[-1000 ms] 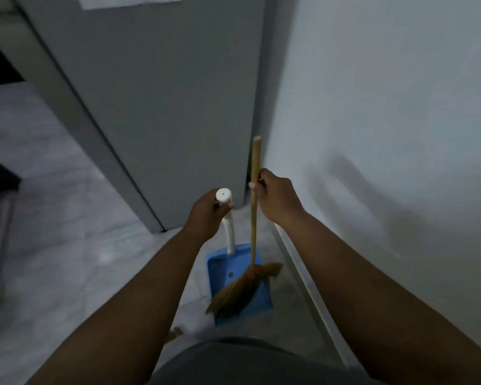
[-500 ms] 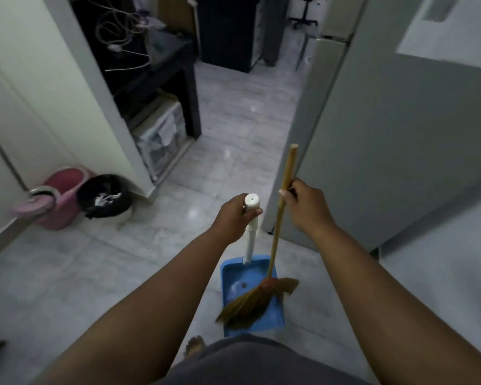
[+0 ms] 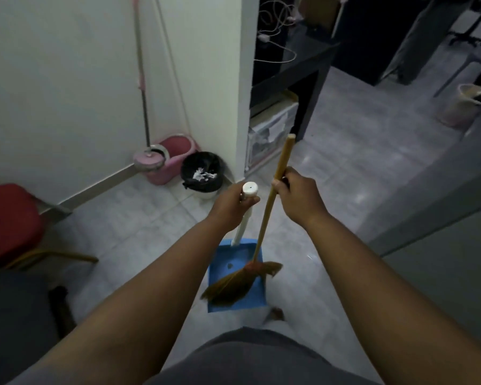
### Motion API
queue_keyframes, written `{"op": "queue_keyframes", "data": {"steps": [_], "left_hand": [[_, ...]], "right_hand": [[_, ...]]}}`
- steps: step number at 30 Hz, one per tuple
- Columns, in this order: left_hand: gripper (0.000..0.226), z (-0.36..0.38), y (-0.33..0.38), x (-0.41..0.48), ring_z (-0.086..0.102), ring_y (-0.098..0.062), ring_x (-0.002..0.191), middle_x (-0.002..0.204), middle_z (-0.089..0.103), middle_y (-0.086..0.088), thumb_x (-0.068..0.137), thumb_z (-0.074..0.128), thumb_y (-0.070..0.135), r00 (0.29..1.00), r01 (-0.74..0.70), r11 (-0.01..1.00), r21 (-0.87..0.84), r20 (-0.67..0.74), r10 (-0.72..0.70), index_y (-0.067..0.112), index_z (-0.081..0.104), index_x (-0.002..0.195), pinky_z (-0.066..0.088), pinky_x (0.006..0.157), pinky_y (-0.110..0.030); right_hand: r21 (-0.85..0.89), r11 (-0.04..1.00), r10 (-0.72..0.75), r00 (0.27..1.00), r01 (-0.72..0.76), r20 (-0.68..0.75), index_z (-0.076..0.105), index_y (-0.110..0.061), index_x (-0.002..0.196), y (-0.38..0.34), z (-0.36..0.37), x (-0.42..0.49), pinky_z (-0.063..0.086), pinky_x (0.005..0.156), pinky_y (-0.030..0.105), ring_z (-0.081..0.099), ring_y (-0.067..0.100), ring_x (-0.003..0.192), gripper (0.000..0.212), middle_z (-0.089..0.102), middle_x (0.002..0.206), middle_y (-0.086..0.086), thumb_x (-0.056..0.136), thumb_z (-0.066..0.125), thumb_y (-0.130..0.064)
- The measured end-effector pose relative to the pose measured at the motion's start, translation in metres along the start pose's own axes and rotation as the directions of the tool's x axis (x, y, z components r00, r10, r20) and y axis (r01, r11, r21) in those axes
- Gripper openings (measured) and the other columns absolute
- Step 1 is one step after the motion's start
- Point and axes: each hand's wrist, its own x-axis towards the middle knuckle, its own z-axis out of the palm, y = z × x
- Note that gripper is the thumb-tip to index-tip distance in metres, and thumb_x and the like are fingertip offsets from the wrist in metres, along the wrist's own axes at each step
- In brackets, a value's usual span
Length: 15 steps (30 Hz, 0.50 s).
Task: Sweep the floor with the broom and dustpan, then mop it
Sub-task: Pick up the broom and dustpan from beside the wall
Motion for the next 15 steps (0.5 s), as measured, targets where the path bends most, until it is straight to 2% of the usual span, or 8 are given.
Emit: {"op": "queue_keyframes", "data": {"steps": [5,8,11,13,15], "left_hand": [[0.019,-0.058,-0.041,0.019,0.058,-0.008,0.088,0.094,0.063,0.01,0.089,0.072,0.022,0.986,0.084,0.996,-0.032,-0.144,-0.088,0.024,0.065,0.106,0.042,0.072,-0.014],[0.021,-0.096,-0.063,0.035,0.059,-0.008,0.09,0.097,0.065,0.009,0.088,0.073,0.021,0.962,0.163,0.982,-0.094,-0.207,-0.179,0.027,0.063,0.106,0.044,0.074,-0.015],[0.019,-0.134,-0.079,0.057,0.06,-0.01,0.093,0.098,0.066,0.006,0.089,0.072,0.021,0.919,0.242,0.96,-0.14,-0.283,-0.274,0.027,0.063,0.104,0.046,0.077,-0.016],[0.018,-0.155,-0.084,0.071,0.06,-0.011,0.096,0.1,0.065,0.006,0.089,0.072,0.021,0.892,0.281,0.948,-0.15,-0.323,-0.316,0.028,0.062,0.103,0.045,0.079,-0.017],[0.018,-0.174,-0.089,0.085,0.059,-0.013,0.101,0.103,0.065,0.004,0.09,0.071,0.021,0.864,0.325,0.934,-0.146,-0.357,-0.356,0.024,0.062,0.106,0.045,0.083,-0.022]], "right_hand": [[0.014,0.993,-0.114,0.985,0.113,0.125,0.06,-0.021,0.097,-0.034,0.057,0.066,0.043,0.062,0.017,0.06,0.012,0.075,0.011,0.064,0.084,-0.002,0.098,0.054,-0.03],[0.042,0.982,-0.189,0.959,0.185,0.213,0.06,-0.023,0.098,-0.055,0.094,0.113,0.048,0.067,0.024,0.063,0.015,0.078,0.011,0.065,0.084,-0.002,0.097,0.054,-0.032],[0.074,0.965,-0.263,0.922,0.253,0.284,0.06,-0.026,0.095,-0.075,0.125,0.16,0.047,0.064,0.021,0.064,0.012,0.076,0.009,0.064,0.078,-0.007,0.096,0.055,-0.034],[0.092,0.956,-0.293,0.894,0.279,0.34,0.06,-0.027,0.096,-0.09,0.142,0.191,0.051,0.069,0.027,0.065,0.012,0.076,0.012,0.066,0.08,-0.007,0.096,0.054,-0.037],[0.114,0.944,-0.328,0.863,0.308,0.385,0.06,-0.031,0.093,-0.104,0.157,0.219,0.048,0.067,0.025,0.062,0.005,0.074,0.011,0.065,0.079,-0.01,0.096,0.053,-0.038]]}}
